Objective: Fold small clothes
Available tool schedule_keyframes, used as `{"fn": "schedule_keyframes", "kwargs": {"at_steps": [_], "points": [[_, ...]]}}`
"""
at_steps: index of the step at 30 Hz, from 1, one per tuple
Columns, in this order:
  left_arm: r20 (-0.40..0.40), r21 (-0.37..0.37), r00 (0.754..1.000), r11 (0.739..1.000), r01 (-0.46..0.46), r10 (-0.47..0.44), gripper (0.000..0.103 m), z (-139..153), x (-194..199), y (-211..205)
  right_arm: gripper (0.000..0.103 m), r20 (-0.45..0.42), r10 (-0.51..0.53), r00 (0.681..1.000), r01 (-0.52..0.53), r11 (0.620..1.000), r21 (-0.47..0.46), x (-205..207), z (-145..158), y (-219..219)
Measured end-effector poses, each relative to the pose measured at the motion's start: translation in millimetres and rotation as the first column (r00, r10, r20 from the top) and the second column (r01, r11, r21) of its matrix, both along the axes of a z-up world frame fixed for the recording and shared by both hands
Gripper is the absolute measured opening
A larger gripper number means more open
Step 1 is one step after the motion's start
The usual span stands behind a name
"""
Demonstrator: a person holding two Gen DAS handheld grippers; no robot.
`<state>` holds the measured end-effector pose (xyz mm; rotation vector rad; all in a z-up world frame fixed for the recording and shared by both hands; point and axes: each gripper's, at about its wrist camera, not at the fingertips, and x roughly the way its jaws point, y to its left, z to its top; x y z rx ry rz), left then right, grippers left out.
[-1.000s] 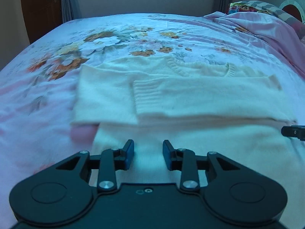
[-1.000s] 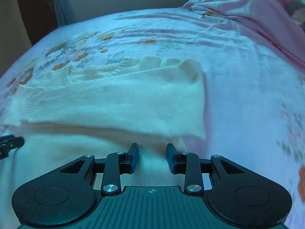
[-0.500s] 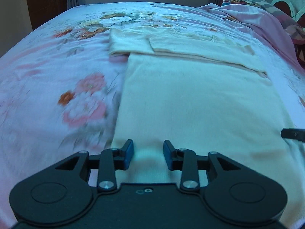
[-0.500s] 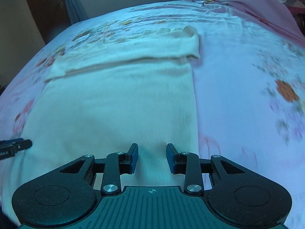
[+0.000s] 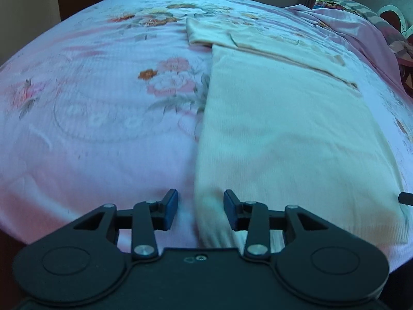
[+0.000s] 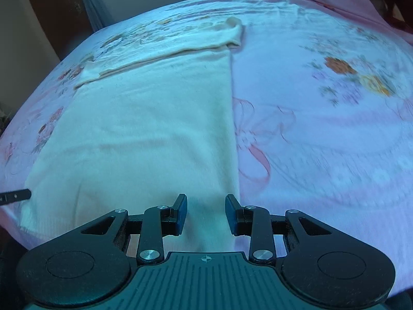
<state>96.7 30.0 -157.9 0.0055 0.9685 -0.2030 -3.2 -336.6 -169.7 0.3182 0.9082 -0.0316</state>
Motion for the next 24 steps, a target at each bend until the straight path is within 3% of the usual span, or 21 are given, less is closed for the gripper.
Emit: {"fn": "schedule_keyframes", "kwargs": {"at_steps": [5, 9, 13, 14, 15, 17, 24], "points": [[-0.043, -0.067, 0.999, 0.998, -0.011, 0.008, 0.039, -4, -9, 6, 0.033, -0.018, -0.027, 0.999, 0.028, 1.0, 0.006, -18, -1, -4], [-0.092, -0.136, 0.996, 0.991, -0.015, 0.003, 0.035, -11, -12, 8, 0.033, -0.049, -0.033, 0.998, 0.036, 0.997, 0.073, -27, -8, -10], [-0.143, -0.224, 0.99, 0.974, -0.03, -0.002, 0.009, -16, -12, 13, 0.032, -0.085, -0.033, 0.996, 0.046, 0.987, 0.157, -33, -16, -14], [-0.151, -0.241, 0.989, 0.97, -0.035, -0.001, 0.008, -17, -12, 13, 0.032, -0.085, -0.037, 0.996, 0.051, 0.984, 0.172, -35, -16, -15], [-0.151, -0.244, 0.989, 0.969, -0.04, 0.003, 0.007, -17, -12, 13, 0.032, -0.089, -0.035, 0.995, 0.051, 0.981, 0.185, -36, -17, -16], [-0.14, -0.257, 0.99, 0.966, -0.032, -0.005, 0.006, -15, -11, 11, 0.006, -0.094, -0.024, 0.995, 0.043, 0.977, 0.207, -35, -18, -17], [-0.031, -0.328, 0.999, 0.944, 0.026, -0.038, 0.006, 22, 2, -4, 0.006, -0.002, -0.047, 0.999, 0.045, 0.937, 0.346, -25, 8, -25]]}}
